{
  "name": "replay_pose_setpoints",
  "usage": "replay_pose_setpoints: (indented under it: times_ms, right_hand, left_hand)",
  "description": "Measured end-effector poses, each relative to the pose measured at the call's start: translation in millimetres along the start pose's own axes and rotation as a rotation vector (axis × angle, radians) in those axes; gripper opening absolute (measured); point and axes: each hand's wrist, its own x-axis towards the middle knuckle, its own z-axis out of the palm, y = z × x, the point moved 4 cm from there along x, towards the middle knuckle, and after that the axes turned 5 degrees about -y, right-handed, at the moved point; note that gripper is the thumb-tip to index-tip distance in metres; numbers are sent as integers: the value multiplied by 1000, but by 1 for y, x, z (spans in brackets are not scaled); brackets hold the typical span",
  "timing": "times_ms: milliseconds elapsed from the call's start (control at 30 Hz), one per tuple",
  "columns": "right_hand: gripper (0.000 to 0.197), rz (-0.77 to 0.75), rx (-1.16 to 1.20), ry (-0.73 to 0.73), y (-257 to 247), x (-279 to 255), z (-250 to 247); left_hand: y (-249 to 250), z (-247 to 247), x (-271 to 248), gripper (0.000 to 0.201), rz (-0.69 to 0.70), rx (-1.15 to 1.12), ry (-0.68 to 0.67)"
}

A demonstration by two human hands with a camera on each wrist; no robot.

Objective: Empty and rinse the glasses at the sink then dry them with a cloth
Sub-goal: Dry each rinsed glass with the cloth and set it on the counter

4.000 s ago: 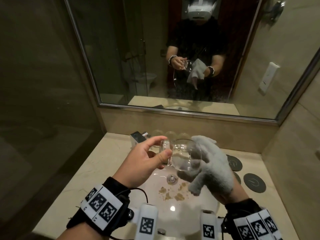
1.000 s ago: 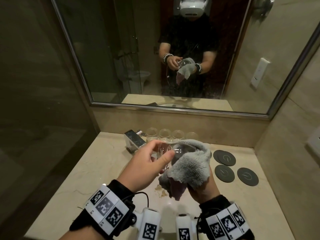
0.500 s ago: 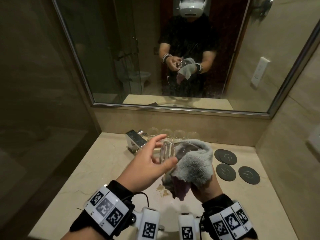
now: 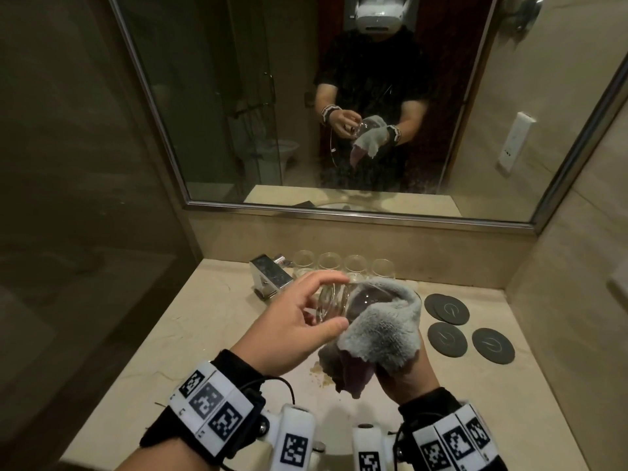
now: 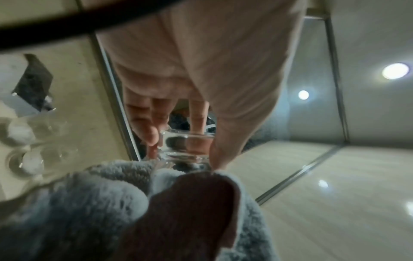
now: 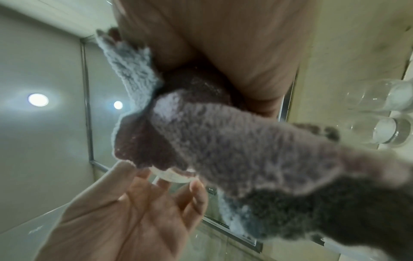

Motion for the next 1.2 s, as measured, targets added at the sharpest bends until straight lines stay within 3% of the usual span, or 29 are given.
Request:
replay_pose_setpoints:
  times_ms: [133,167,233,300,333,400,433,500,567,633,733,800,900,967,1033,1067,1133,1200]
  right_hand:
    - [24,-36,-54,-26,-3,-1,2]
    - [25,-46,-62,-27,-5,0,4]
    - [66,-33,-59,-30,-3,1,4]
    - [98,7,-70,-30,-2,1,3]
    - [95,15,-79,-31,-2,2,2]
    - [45,-51,-174,-58,-8,5,-1]
    - [32,-97,-240,-78,-15,4,4]
    - [38,-115,-308,-129,-22,1,14]
    - [32,-139,-253,-97,-22,0,13]
    - [33,-103,-156,-46,-15,2,4]
    - [23,-113,-139,-7,-14,5,0]
    - [38,-155,-185,-44,-18,3,5]
    - [33,-79,-137,-122,-19,0,10]
    - [66,25,-83,-144,-13,1,5]
    - [83,22,-70,-109,-12,4,-2]
    - [75,-13,-133,-111,-13,6,-2]
    - [39,-97,-375,-95,-24,8,1]
    - [28,-115,-720,-117,-31,12,3]
  left_hand:
    - [-1,-1,2,72,-117,-2,31]
    - [-2,-2,3,67,-132,-26,46]
    - [-2,-2,4,42,-94,-58,55]
    - [1,-1,2,47,-35,-23,17]
    - [-1,0,1,55,-26,16,9]
    - [-2,1,2,63,-90,58,31]
    - [-3,1,3,65,-135,44,44]
    - [-4,1,4,55,-161,-23,63]
    - [0,1,3,38,-94,-42,56]
    - [2,1,0,47,-18,-15,34]
    - [2,1,1,76,-79,-44,52]
    - [-1,-1,3,71,-123,-92,70]
    - [3,-3,1,46,-13,6,50]
    - [5,-2,-2,50,84,105,-2]
    - [4,-1,-1,54,13,77,-17]
    - [4,0,1,58,-52,22,-9]
    - [4,1,2,61,-118,-11,12]
    - [5,0,3,48,-66,76,-15]
